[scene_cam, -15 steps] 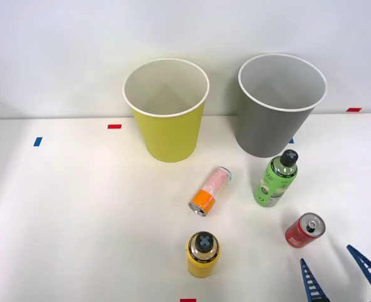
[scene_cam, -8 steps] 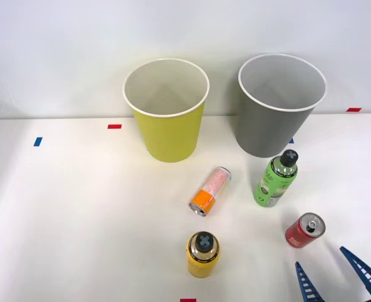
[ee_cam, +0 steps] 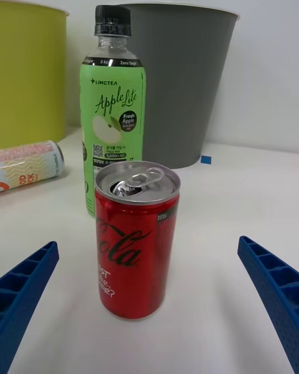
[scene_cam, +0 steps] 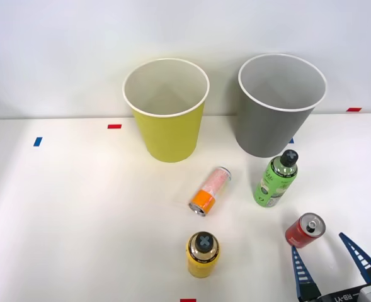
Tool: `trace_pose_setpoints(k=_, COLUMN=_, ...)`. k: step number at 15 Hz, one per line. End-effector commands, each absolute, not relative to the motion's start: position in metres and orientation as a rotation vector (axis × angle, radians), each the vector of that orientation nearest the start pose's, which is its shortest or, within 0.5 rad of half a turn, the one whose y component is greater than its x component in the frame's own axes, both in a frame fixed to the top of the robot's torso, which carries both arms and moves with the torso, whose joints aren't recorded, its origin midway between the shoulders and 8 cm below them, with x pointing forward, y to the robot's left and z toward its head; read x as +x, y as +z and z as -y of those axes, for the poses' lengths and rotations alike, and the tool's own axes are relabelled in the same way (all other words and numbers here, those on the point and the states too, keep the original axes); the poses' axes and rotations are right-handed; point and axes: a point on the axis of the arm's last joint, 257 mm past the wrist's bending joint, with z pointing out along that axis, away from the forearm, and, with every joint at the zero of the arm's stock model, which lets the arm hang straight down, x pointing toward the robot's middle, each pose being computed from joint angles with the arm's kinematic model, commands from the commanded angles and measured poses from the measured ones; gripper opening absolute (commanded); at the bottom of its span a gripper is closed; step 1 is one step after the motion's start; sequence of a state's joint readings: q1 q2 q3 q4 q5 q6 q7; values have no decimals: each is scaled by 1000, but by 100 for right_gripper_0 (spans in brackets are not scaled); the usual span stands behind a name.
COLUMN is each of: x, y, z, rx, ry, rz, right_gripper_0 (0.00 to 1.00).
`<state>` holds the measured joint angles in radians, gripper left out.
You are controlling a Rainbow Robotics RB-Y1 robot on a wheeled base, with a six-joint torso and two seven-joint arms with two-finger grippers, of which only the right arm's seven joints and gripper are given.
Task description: Put cans in the gray bin, plastic bottles in the light green bin
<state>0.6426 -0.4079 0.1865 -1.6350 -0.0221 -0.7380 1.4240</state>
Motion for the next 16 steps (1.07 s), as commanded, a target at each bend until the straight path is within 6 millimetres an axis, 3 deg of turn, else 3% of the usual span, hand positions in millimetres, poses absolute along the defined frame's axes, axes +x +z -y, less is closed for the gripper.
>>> trace_pose_setpoints(k=1, x=308, y=-292, z=260, rx=-182, ry=118, rz=-1469, right_gripper_0=100)
trace_pose_setpoints(k=4, x=323, y=-294, z=249, rx=-184, ry=135, rz=-1481, right_gripper_0=100)
trace_pose_setpoints(k=8, x=350, y=-286, z=251, rx=-160, ry=136, rz=-1471, right_gripper_0=100)
trace_pose_setpoints(k=14, x=355, y=-282, z=253, rx=-169, ry=120, rz=-1460, right_gripper_0=100)
trace_pose_setpoints(k=15, x=355, y=-281, z=253, rx=-172, ry=114, rz=-1458, right_gripper_0=93)
trace_pose_setpoints(k=16, x=355, y=-281, z=253, rx=-172, ry=111, rz=-1458, right_gripper_0=58)
